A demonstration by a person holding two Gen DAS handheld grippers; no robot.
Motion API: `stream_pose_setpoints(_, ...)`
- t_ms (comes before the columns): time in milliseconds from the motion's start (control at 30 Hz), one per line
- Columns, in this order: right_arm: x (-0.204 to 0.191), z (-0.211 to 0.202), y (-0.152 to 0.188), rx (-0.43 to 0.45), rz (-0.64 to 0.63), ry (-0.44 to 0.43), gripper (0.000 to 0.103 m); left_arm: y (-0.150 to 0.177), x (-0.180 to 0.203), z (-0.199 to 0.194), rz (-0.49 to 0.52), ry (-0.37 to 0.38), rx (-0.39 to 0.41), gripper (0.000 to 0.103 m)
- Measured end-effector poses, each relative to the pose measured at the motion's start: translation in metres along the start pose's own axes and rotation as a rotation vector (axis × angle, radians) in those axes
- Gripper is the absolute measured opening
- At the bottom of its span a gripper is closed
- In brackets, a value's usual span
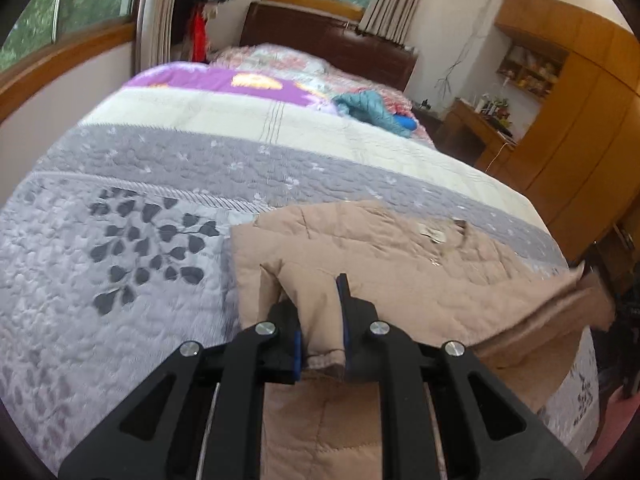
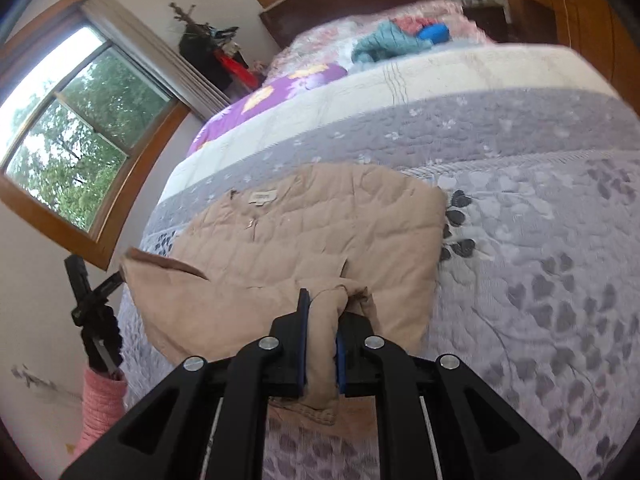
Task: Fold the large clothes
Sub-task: 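Lift the hem with both tools and fold it toward the collar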
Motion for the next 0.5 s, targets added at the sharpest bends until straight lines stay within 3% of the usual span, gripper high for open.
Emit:
stream_pose_setpoints(233, 0.028, 0.045, -0.043, -0.058, 0.076, 0.018, 0.011, -0.023, -0.011, 0.058, -0.033, -0.011, -0.076, 0.013)
stream_pose_setpoints(500, 0.051, 0.074, -0.059, -0.1, 0.122, 0.021, 0.012, -0.032, -0.015, 0.089, -0.038, -0.019, -0.116, 0.016)
Point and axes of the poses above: each gripper's, at about its wrist camera, not at the fingertips, and z roughly the way its jaws point, x to its right, y to its underside, the point moved 7 cm from there along z, roughly the way its jaws point, and after that the axes turned 10 degrees about -x, right-handed, at the moved point
